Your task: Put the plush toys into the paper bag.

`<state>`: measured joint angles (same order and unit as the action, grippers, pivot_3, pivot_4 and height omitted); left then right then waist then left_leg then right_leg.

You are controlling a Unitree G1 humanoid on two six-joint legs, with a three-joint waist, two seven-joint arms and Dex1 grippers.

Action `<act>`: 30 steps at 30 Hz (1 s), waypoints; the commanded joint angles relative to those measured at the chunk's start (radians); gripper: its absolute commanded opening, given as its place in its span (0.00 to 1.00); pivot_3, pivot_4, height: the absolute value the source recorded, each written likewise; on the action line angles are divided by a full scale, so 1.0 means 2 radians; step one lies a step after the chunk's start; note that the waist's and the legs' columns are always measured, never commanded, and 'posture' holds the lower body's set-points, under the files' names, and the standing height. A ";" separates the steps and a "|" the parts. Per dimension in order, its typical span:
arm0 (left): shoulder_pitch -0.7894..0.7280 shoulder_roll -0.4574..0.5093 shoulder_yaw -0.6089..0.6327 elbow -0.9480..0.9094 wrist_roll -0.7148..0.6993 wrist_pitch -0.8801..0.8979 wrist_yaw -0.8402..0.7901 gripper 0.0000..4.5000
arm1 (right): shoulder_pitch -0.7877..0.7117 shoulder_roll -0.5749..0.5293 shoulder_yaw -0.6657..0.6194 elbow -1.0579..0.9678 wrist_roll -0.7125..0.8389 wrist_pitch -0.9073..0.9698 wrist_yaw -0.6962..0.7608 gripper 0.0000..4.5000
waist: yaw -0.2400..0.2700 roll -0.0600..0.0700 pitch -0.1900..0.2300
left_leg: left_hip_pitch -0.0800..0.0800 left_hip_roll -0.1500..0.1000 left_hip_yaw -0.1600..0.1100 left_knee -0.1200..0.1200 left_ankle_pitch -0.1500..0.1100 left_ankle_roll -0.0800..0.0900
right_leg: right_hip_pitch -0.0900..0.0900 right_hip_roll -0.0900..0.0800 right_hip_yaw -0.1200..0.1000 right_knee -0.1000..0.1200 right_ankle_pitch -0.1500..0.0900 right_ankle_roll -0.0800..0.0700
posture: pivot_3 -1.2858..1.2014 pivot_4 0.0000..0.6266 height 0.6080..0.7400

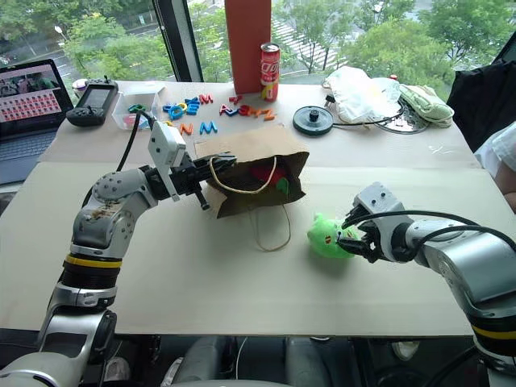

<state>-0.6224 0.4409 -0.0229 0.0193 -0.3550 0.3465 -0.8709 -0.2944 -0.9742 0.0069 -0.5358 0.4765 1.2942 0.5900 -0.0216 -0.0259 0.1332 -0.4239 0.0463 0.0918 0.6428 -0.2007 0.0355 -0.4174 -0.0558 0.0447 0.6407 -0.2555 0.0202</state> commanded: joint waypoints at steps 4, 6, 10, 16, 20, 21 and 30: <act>-0.003 0.006 0.006 -0.015 0.000 -0.007 0.002 0.00 | 0.003 0.023 0.018 0.019 -0.026 -0.037 -0.018 0.73 | 0.003 0.000 0.000 | 0.000 0.000 0.000 0.000 0.000 0.000 | 0.000 0.000 0.000 0.000 0.000 0.000 | 0.52 0.24 0.99; -0.002 0.007 0.007 -0.017 0.000 -0.007 0.002 0.00 | 0.002 0.037 0.016 0.022 -0.025 -0.040 -0.020 0.68 | 0.004 0.000 0.000 | 0.000 0.000 0.000 0.000 0.000 0.000 | 0.000 0.000 0.000 0.000 0.000 0.000 | 0.52 0.24 0.99; -0.001 0.009 0.007 -0.018 -0.001 -0.006 0.002 0.00 | 0.003 0.052 0.016 0.019 -0.022 -0.049 -0.016 0.43 | 0.004 0.000 0.000 | 0.000 0.000 0.000 0.000 0.000 0.000 | 0.000 0.000 0.000 0.000 0.000 0.000 | 0.52 0.24 0.99; -0.003 0.011 0.008 -0.015 0.000 -0.008 0.002 0.00 | 0.000 0.066 0.011 0.014 -0.016 -0.047 -0.014 0.01 | 0.003 0.000 0.000 | 0.000 0.000 0.000 0.000 0.000 0.000 | 0.001 0.000 0.000 0.000 0.000 0.000 | 0.52 0.24 0.99; -0.004 0.011 0.007 -0.013 0.000 -0.008 0.002 0.00 | 0.003 0.071 -0.001 0.007 -0.010 -0.049 -0.010 0.01 | 0.003 0.000 0.000 | 0.000 0.000 0.000 0.000 0.000 0.000 | 0.001 0.000 0.000 0.000 0.000 0.000 | 0.52 0.24 0.99; -0.005 0.011 0.007 -0.013 0.000 -0.008 0.002 0.00 | 0.002 0.074 -0.013 0.002 -0.004 -0.049 -0.008 0.01 | 0.003 0.000 0.000 | 0.000 0.000 0.000 0.000 0.000 0.000 | 0.001 0.000 0.000 0.000 0.000 0.000 | 0.52 0.24 0.99; -0.007 0.010 0.005 -0.010 0.000 -0.009 0.001 0.00 | -0.032 0.082 -0.101 -0.046 0.071 -0.021 0.013 0.01 | 0.005 0.000 0.000 | 0.000 0.000 0.000 0.000 0.000 0.000 | 0.000 0.000 0.000 0.000 0.000 0.000 | 0.52 0.24 0.99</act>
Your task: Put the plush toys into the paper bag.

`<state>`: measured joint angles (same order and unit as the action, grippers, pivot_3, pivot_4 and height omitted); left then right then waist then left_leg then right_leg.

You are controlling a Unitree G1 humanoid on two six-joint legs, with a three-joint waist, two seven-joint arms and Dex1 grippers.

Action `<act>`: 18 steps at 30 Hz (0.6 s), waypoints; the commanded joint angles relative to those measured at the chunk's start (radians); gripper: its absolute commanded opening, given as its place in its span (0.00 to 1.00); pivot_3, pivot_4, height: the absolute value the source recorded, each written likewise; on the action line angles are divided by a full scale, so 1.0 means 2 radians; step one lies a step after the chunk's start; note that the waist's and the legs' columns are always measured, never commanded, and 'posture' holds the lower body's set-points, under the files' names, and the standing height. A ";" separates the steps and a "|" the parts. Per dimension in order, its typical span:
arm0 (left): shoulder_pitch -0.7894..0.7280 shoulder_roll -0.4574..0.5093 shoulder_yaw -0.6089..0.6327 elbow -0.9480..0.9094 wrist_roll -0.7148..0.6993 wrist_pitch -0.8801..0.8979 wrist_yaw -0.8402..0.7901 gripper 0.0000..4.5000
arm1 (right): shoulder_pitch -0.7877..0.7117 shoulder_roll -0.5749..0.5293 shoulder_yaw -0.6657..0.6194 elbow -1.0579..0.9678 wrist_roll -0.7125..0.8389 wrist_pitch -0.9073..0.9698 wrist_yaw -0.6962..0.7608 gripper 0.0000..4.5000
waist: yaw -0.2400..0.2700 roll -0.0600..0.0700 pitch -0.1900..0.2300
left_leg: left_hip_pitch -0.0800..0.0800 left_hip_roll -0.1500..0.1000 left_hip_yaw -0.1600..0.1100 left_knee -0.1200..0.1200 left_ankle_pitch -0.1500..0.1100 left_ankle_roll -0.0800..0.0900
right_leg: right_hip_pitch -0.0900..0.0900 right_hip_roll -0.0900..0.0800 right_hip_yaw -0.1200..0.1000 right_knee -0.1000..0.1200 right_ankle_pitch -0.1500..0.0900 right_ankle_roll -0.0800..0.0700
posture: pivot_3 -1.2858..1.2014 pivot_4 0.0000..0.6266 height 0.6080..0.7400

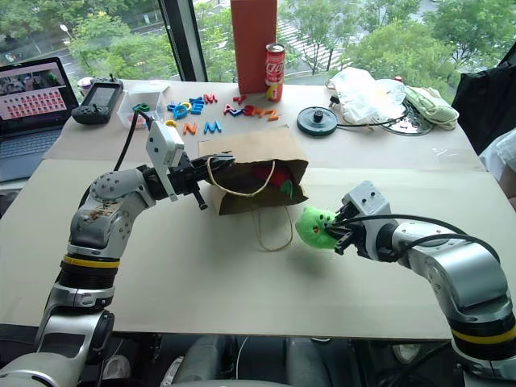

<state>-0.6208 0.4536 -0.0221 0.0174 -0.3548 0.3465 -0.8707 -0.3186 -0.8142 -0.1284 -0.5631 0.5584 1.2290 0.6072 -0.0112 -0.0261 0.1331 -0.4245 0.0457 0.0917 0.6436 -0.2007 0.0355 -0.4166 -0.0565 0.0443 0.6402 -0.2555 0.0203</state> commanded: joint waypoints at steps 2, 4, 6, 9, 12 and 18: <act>-0.009 0.003 0.005 -0.008 0.000 -0.009 0.000 0.00 | -0.033 0.009 -0.033 -0.040 0.043 0.024 -0.003 0.01 | 0.000 0.000 0.000 | 0.000 0.000 0.000 0.000 0.000 0.000 | 0.000 0.000 0.000 0.000 0.000 0.000 | 0.52 0.24 0.99; -0.010 0.003 0.005 -0.008 0.000 -0.009 0.000 0.00 | -0.053 0.030 -0.011 -0.043 0.045 0.036 -0.023 0.01 | -0.001 0.000 0.000 | 0.000 0.000 0.000 0.000 0.000 0.000 | 0.000 0.000 0.000 0.000 0.000 0.000 | 0.52 0.24 0.99; -0.011 0.002 0.004 -0.008 0.000 -0.008 0.001 0.00 | -0.069 0.051 0.011 -0.041 0.040 0.044 -0.042 0.01 | -0.002 0.000 0.000 | 0.000 0.000 0.000 0.000 0.000 0.000 | 0.000 0.000 0.000 0.000 0.000 0.000 | 0.52 0.24 0.99; -0.011 0.001 0.004 -0.008 0.000 -0.008 0.001 0.00 | -0.086 0.078 0.040 -0.024 0.023 0.049 -0.071 0.01 | -0.001 0.000 0.000 | 0.000 0.000 0.000 0.000 0.000 0.000 | 0.000 0.000 0.000 0.001 0.000 0.000 | 0.52 0.24 0.99; -0.011 0.002 0.004 -0.008 0.000 -0.008 0.000 0.00 | -0.110 0.110 0.065 0.000 0.005 0.050 -0.103 0.01 | -0.001 0.000 0.000 | 0.000 0.000 0.000 0.000 0.000 0.000 | -0.001 0.000 0.000 0.001 0.000 0.000 | 0.52 0.24 0.99; -0.012 0.001 0.003 -0.008 0.001 -0.009 -0.001 0.00 | -0.161 0.169 0.085 0.038 -0.014 0.049 -0.144 0.01 | -0.001 0.000 0.000 | -0.001 0.000 0.000 0.000 0.000 0.000 | -0.001 0.000 0.000 0.001 0.000 0.000 | 0.52 0.24 0.99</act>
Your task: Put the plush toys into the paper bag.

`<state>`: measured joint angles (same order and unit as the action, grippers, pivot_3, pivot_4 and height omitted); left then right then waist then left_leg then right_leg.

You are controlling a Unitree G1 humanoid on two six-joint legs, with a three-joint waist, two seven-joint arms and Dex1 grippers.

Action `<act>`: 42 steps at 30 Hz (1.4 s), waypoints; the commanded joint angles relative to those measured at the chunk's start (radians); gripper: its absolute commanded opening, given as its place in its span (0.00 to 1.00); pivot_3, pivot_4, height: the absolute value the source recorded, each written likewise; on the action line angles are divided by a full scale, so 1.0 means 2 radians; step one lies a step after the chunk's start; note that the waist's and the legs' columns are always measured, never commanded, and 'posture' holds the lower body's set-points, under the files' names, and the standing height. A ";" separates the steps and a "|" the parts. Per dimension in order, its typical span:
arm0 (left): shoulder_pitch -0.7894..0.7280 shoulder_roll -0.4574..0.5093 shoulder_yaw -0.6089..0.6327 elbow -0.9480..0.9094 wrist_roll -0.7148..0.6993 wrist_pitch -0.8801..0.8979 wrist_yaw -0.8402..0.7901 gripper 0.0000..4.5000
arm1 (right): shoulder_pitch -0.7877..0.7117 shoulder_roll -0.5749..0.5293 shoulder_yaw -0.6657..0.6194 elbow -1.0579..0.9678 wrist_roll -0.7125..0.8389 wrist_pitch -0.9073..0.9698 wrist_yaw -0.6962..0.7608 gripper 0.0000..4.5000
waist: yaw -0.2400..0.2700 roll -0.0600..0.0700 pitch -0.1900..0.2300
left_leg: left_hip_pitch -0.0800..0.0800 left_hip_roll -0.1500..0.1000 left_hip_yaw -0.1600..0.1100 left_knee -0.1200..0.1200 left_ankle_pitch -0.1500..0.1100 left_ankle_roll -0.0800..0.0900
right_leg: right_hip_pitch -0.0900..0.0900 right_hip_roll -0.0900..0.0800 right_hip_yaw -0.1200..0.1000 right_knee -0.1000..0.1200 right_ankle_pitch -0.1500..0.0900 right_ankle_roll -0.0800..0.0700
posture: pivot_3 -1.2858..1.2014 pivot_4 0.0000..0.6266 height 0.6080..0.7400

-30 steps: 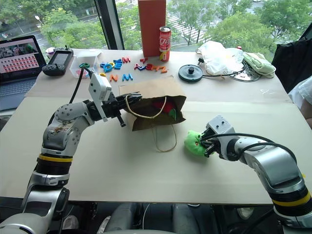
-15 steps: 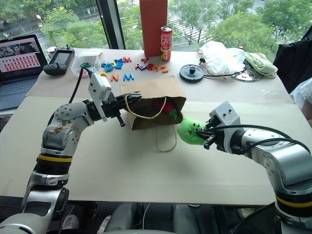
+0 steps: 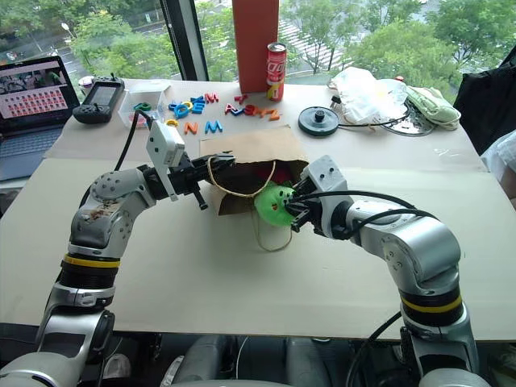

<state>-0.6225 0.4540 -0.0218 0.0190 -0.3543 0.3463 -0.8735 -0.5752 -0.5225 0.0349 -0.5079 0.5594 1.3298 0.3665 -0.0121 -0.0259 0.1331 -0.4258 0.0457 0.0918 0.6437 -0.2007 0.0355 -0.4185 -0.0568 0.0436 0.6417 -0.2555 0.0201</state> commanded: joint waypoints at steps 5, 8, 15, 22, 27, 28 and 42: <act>-0.010 -0.002 0.000 -0.010 0.001 -0.008 0.002 0.00 | -0.083 0.116 0.017 0.084 -0.057 -0.024 -0.089 0.01 | -0.003 0.000 0.000 | 0.000 0.000 0.000 0.000 0.000 0.000 | 0.000 0.000 0.000 0.001 0.000 0.000 | 0.52 0.24 0.99; -0.011 -0.004 0.000 -0.009 0.001 -0.008 0.002 0.00 | -0.099 0.168 0.029 0.128 -0.084 -0.048 -0.118 0.01 | -0.002 0.000 0.000 | 0.000 0.000 0.000 0.000 0.000 0.000 | -0.001 0.000 0.000 0.001 0.000 0.000 | 0.52 0.24 0.99; -0.012 -0.006 -0.001 -0.008 0.001 -0.009 0.000 0.00 | -0.107 0.244 0.009 0.197 -0.126 -0.124 -0.166 0.01 | -0.001 0.000 0.000 | -0.001 0.000 0.000 0.000 0.000 0.000 | -0.001 0.000 -0.001 0.003 0.000 0.000 | 0.52 0.24 0.99; -0.010 -0.004 -0.001 -0.008 0.002 -0.010 -0.001 0.00 | -0.104 0.262 -0.013 0.190 -0.122 -0.123 -0.162 0.51 | -0.002 0.000 0.000 | -0.002 0.000 0.000 0.000 0.000 0.000 | -0.001 0.000 -0.001 0.003 0.000 0.000 | 0.52 0.24 0.99; -0.010 -0.005 -0.001 -0.007 0.003 -0.010 0.000 0.00 | -0.092 0.246 -0.013 0.146 -0.104 -0.083 -0.133 0.83 | -0.003 0.000 0.000 | -0.001 0.001 0.000 0.000 0.000 0.000 | -0.001 0.000 -0.001 0.003 0.000 0.000 | 0.52 0.24 0.99; -0.010 -0.005 -0.001 -0.006 0.003 -0.010 0.000 0.00 | -0.089 0.242 -0.013 0.138 -0.102 -0.075 -0.129 0.83 | -0.003 0.000 0.000 | -0.001 0.001 0.000 0.000 0.000 0.000 | -0.001 0.000 -0.001 0.003 0.000 0.000 | 0.52 0.24 0.99; -0.007 -0.009 -0.002 -0.001 0.008 -0.015 -0.002 0.00 | -0.019 0.191 -0.015 -0.017 -0.037 0.056 -0.083 0.83 | -0.003 0.000 0.000 | -0.001 0.001 0.000 0.000 0.000 0.000 | -0.001 0.000 -0.001 0.002 0.000 0.000 | 0.52 0.24 0.99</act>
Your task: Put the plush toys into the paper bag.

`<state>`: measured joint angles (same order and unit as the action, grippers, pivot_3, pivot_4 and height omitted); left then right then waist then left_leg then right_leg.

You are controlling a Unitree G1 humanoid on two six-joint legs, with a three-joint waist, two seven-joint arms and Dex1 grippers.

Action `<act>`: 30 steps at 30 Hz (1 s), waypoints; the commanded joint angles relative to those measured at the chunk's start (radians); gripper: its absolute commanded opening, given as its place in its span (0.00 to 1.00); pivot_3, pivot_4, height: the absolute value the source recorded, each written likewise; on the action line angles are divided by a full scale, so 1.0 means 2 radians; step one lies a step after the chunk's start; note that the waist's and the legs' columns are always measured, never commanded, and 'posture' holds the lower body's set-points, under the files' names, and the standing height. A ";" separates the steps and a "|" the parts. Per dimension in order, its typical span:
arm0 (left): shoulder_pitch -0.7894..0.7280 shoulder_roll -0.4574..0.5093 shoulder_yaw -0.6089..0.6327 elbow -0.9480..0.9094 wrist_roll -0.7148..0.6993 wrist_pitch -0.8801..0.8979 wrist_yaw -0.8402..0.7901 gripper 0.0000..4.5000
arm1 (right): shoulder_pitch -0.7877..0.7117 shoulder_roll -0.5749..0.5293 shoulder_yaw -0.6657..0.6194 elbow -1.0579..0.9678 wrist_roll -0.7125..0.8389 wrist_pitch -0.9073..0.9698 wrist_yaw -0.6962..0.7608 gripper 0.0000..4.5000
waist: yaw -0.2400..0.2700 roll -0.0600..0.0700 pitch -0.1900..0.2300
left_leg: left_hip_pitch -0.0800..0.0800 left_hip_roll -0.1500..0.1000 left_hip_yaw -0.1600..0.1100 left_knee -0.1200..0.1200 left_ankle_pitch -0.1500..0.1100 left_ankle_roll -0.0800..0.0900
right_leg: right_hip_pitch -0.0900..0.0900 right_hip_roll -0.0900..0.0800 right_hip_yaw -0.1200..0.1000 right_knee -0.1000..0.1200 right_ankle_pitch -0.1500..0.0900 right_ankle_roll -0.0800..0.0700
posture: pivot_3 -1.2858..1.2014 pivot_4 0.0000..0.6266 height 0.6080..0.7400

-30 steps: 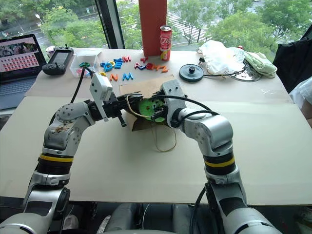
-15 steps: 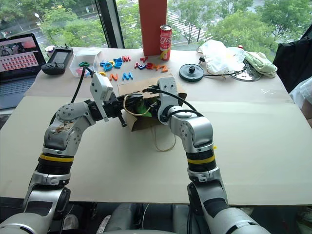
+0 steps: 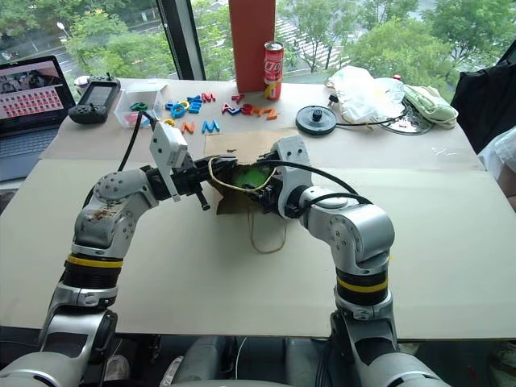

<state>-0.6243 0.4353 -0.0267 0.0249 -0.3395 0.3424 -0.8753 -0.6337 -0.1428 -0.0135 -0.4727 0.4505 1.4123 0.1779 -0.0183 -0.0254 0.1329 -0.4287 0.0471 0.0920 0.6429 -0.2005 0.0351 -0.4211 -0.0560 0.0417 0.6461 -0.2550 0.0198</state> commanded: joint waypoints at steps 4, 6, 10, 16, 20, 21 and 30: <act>-0.008 -0.001 0.000 -0.001 0.001 -0.015 -0.003 0.00 | 0.044 0.003 0.052 -0.029 0.012 0.008 0.017 0.83 | 0.000 0.000 0.000 | 0.000 0.000 0.000 0.000 0.000 0.000 | 0.000 0.000 0.000 -0.001 0.000 0.000 | 0.52 0.24 0.99; -0.009 -0.001 0.000 0.000 0.001 -0.015 -0.003 0.00 | 0.058 0.006 0.069 -0.012 0.003 -0.007 0.016 0.83 | 0.000 0.000 0.000 | 0.000 0.000 0.000 0.000 0.000 0.000 | 0.000 0.000 0.000 -0.001 0.000 0.000 | 0.52 0.24 0.99; -0.009 -0.001 0.000 0.000 0.002 -0.016 -0.004 0.00 | 0.079 0.008 0.103 0.033 -0.024 -0.045 0.007 0.83 | 0.000 0.000 0.000 | 0.000 0.000 0.000 0.000 0.000 0.000 | 0.000 0.000 0.000 -0.002 0.000 0.000 | 0.52 0.24 0.99; -0.006 0.003 0.003 -0.004 0.001 -0.014 -0.003 0.00 | 0.086 0.022 0.115 0.072 -0.045 -0.095 0.005 0.77 | 0.000 0.000 0.000 | 0.001 0.000 0.000 0.000 0.000 0.000 | 0.001 0.000 0.000 -0.002 0.000 0.000 | 0.52 0.24 0.99; -0.005 0.002 0.003 -0.007 0.001 -0.013 -0.001 0.00 | 0.087 0.022 0.123 0.076 -0.050 -0.110 0.012 0.52 | 0.000 0.000 0.000 | 0.001 0.000 0.000 0.000 0.000 0.000 | 0.001 0.000 0.000 -0.002 0.000 0.000 | 0.52 0.24 0.99; -0.005 0.003 0.003 -0.008 0.001 -0.013 -0.001 0.00 | 0.087 0.023 0.124 0.076 -0.049 -0.110 0.014 0.45 | 0.000 0.000 0.000 | 0.001 0.000 0.000 0.000 0.000 0.000 | 0.001 0.000 0.000 -0.002 0.000 0.000 | 0.52 0.24 0.99; -0.005 0.003 0.003 -0.008 0.001 -0.012 0.001 0.00 | 0.094 0.028 0.111 0.076 -0.047 -0.115 0.011 0.00 | 0.001 0.000 0.000 | 0.001 0.000 0.000 0.000 0.000 0.000 | 0.001 0.000 0.000 -0.002 0.000 0.000 | 0.52 0.24 0.99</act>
<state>-0.6241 0.4347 -0.0294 0.0377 -0.3340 0.3321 -0.8763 -0.4477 -0.0967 0.2291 -0.3036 0.3549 1.2094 0.1965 -0.0170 -0.0256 0.1328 -0.4264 0.0465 0.0921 0.6432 -0.2004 0.0350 -0.4197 -0.0563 0.0422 0.6429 -0.2551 0.0198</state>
